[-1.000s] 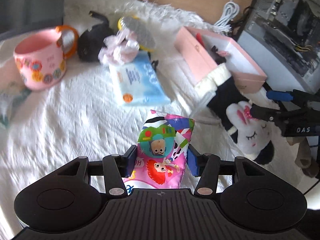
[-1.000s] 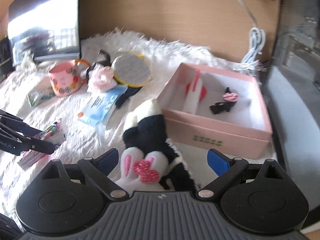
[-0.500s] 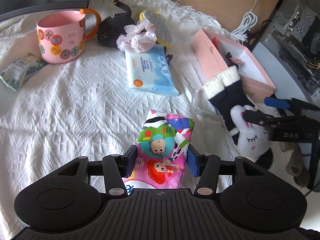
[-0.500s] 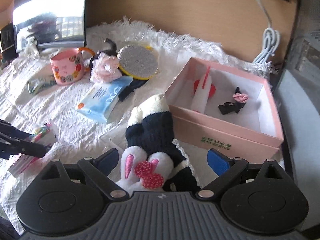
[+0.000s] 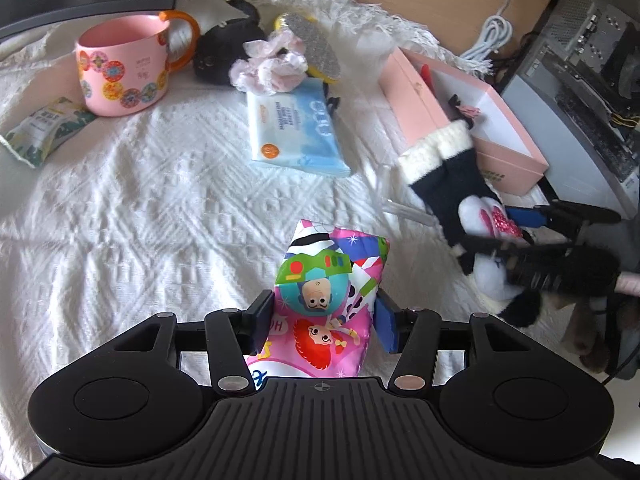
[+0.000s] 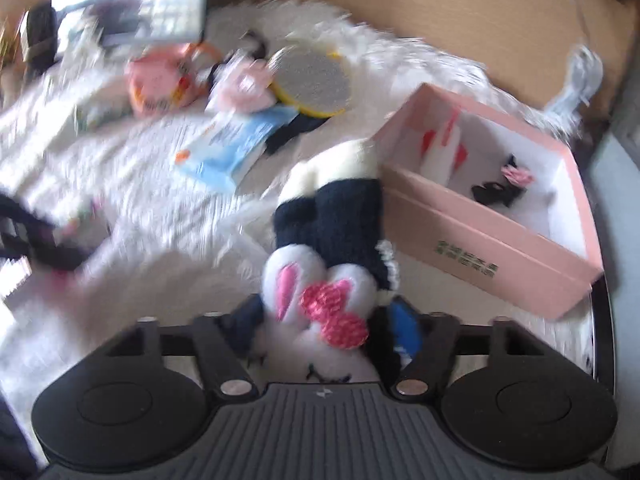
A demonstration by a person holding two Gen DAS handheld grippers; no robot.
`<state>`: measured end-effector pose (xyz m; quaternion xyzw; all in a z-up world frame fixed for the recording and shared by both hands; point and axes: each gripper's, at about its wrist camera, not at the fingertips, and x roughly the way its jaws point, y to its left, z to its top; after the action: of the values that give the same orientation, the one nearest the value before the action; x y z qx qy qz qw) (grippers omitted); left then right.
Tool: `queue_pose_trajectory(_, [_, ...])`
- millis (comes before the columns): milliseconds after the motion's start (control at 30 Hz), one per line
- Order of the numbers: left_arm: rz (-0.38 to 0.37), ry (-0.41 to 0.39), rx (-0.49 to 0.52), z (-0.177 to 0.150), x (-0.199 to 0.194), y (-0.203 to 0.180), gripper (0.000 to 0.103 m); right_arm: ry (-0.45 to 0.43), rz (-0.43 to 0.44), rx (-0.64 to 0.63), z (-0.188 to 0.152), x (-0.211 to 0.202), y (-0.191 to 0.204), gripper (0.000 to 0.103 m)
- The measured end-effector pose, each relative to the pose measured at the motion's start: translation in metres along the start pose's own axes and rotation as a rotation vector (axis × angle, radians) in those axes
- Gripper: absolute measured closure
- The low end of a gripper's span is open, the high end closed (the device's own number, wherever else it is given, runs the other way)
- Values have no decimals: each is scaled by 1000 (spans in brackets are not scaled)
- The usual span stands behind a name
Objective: Organize soft objects
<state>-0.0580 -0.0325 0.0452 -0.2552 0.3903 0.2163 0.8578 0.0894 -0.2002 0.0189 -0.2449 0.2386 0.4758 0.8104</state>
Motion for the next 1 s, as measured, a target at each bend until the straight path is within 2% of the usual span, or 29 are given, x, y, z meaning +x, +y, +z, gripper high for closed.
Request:
queue_pose_trajectory(133, [-35, 4, 31, 1, 4, -12, 46, -1, 86, 194, 12, -21, -29, 46])
queue_pose_trajectory(200, [-52, 9, 48, 2, 6, -18, 46, -21, 102, 260, 14, -37, -41, 46])
queue_pose_trajectory(333, [-94, 26, 85, 8, 10, -34, 46, -63, 77, 286, 13, -72, -46, 46])
queue_pose_trajectory(433, [-165, 39, 123, 21, 11, -53, 46, -71, 38, 284, 8, -98, -45, 46])
queue_pose_trajectory(567, [-253, -2, 181, 69, 15, -85, 46, -65, -72, 275, -4, -128, -43, 46])
queue_pose_trajectory(667, [-280, -86, 216, 122, 25, -112, 46, -68, -134, 298, -17, -145, -45, 46])
queue_pose_trajectory(767, [-297, -149, 172, 173, 51, -139, 45, -90, -173, 345, -29, -157, -48, 46])
queue_pose_trajectory(900, [-297, -104, 78, 216, 116, -173, 44, -105, -213, 409, -40, -163, -48, 46])
queue_pose_trajectory(1000, [-243, -67, 8, 218, 162, -178, 42, -94, -221, 454, -44, -160, -51, 46])
